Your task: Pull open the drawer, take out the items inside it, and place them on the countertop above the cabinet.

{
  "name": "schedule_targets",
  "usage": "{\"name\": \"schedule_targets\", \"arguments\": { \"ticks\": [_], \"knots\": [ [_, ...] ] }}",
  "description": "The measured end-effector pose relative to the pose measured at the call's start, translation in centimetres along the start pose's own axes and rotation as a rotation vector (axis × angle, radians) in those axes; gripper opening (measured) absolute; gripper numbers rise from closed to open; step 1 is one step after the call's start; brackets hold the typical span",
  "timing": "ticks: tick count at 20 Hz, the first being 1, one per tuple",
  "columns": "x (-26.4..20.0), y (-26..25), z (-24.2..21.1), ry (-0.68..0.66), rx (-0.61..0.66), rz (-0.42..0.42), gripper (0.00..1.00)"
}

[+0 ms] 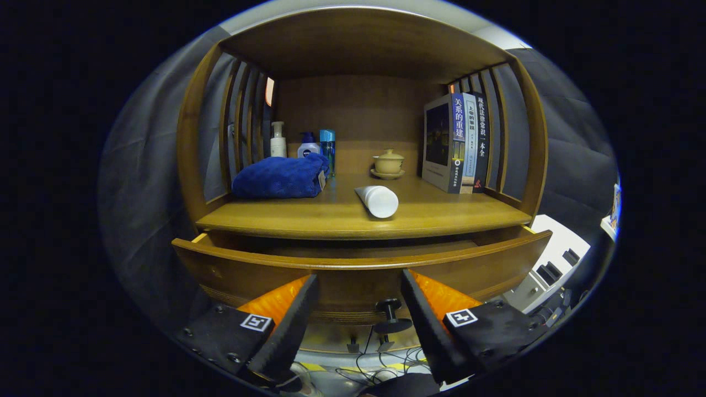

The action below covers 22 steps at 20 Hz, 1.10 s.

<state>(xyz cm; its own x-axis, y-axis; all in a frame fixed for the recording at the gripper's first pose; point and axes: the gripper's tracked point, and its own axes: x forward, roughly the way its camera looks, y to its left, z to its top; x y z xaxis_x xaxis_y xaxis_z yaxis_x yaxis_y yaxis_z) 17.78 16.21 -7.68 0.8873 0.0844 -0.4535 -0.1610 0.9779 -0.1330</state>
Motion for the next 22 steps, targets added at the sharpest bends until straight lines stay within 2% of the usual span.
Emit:
{"name": "schedule_targets", "arguments": {
  "ticks": [12, 16, 22],
  "knots": [
    [3.8, -0.1, 1.1, 0.006, -0.019, -0.001, 0.99],
    [3.3, -0.4, 1.3, 0.013, -0.022, -0.002, 0.99],
    [0.3, -3.7, 5.8, -0.073, -0.006, -0.012, 0.99]
  ]
}}
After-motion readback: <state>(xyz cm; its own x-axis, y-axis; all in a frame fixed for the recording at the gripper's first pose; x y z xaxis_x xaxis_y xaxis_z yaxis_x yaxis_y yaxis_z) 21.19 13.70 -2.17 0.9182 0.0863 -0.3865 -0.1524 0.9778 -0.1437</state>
